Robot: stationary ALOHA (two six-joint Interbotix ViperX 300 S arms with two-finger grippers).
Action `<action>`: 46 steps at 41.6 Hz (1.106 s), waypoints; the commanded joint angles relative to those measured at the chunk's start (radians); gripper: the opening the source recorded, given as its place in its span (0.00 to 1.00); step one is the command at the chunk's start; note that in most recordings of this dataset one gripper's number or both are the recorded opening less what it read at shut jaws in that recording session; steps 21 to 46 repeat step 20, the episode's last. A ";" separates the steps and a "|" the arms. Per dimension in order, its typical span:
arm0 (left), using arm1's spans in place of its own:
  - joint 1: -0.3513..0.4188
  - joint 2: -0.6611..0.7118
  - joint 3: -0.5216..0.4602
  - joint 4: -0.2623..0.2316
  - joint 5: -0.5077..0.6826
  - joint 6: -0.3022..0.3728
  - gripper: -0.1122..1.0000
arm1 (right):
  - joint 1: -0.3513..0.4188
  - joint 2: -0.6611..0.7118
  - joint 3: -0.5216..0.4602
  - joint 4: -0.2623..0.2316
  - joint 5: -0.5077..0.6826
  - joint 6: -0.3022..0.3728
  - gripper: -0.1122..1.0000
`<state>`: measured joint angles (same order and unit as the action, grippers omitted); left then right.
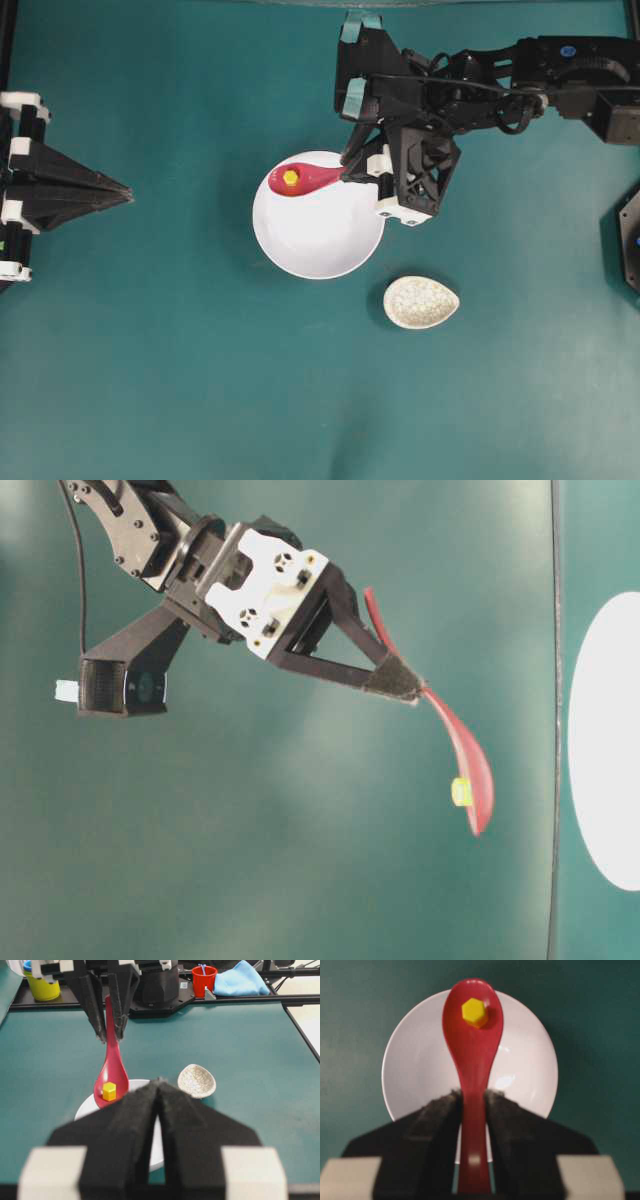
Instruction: Scoop the yellow hexagonal prism block from the bowl with a spoon using the right arm.
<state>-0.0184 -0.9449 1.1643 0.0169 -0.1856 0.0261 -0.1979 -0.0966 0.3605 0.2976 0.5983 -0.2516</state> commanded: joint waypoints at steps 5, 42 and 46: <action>-0.003 0.003 -0.025 0.000 -0.005 0.000 0.13 | 0.002 -0.035 -0.009 0.000 -0.009 0.003 0.31; -0.003 0.003 -0.025 0.000 -0.005 0.009 0.13 | 0.002 -0.035 -0.009 0.005 -0.008 0.011 0.31; -0.003 0.003 -0.025 0.000 -0.005 0.009 0.13 | 0.002 -0.035 -0.009 0.005 -0.008 0.011 0.31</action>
